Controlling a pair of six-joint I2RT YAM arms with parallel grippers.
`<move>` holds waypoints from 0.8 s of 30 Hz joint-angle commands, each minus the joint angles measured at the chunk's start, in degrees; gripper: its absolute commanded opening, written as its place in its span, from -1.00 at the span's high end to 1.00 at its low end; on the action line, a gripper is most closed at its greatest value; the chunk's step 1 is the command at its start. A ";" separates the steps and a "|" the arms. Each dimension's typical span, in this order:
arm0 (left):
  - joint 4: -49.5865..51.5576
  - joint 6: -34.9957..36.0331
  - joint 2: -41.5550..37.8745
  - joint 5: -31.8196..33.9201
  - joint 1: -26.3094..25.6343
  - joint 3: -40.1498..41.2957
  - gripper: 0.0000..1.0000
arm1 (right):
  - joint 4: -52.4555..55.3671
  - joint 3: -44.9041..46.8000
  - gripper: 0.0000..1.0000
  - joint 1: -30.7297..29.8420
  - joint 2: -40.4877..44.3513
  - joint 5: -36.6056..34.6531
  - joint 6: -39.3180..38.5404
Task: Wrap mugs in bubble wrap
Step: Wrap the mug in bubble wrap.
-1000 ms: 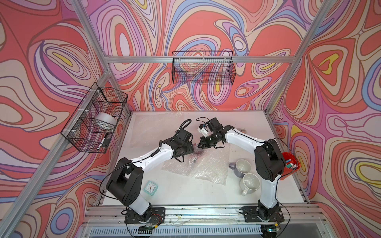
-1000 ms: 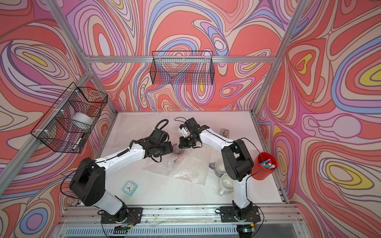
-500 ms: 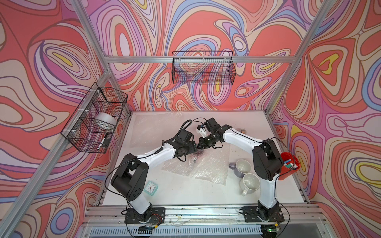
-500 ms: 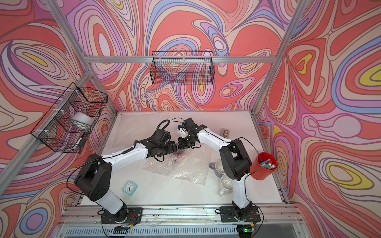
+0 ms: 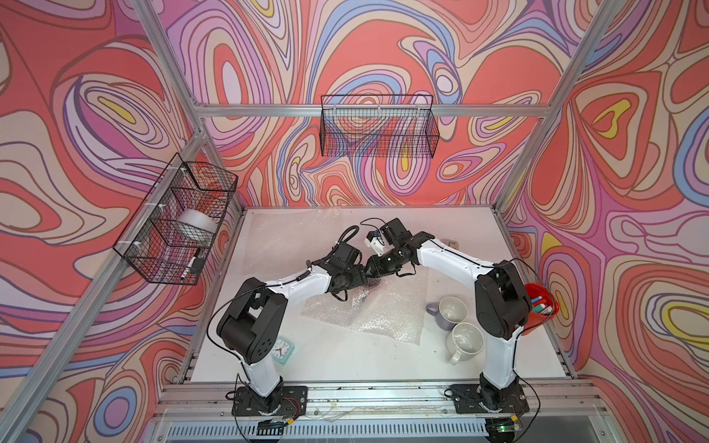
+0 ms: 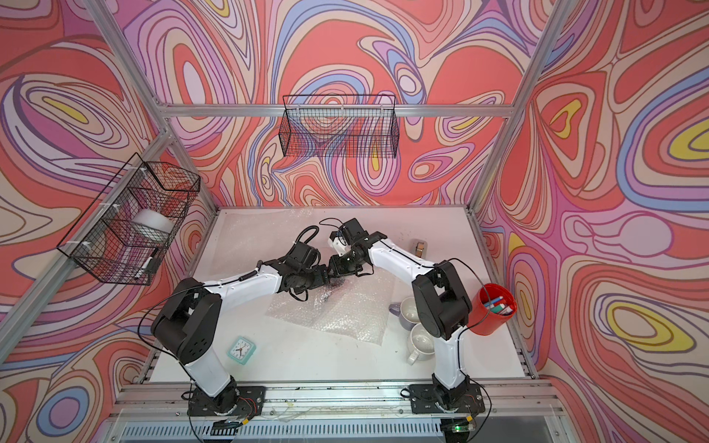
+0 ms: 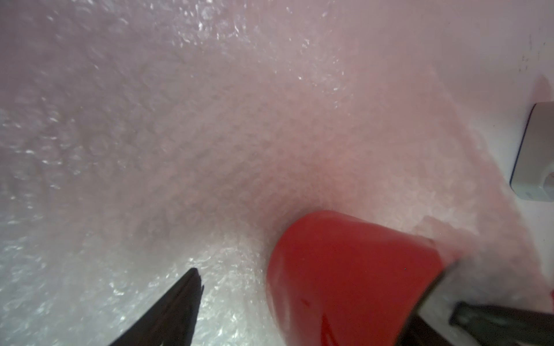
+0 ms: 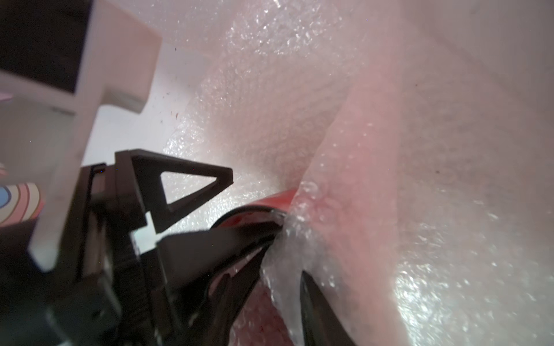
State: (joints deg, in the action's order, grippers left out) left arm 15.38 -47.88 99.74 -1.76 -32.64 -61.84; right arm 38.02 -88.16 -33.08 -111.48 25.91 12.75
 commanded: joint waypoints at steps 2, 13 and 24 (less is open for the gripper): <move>0.83 -0.91 1.24 0.74 0.31 -0.47 -0.68 | 0.69 1.85 0.13 -0.23 4.67 -5.15 0.91; 0.58 -0.91 1.32 0.16 0.31 -0.64 -0.68 | 5.97 -1.17 -0.05 -0.23 1.99 -22.71 3.62; 0.44 -0.90 0.30 -0.28 0.31 -0.40 -0.67 | 7.71 -3.06 -0.09 -0.54 -4.93 -16.23 1.37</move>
State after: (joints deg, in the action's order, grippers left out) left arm 15.38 -48.12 99.96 -1.96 -32.62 -61.84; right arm 43.05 -91.22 -33.19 -113.23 9.19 15.27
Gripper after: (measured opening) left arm 0.837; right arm 0.544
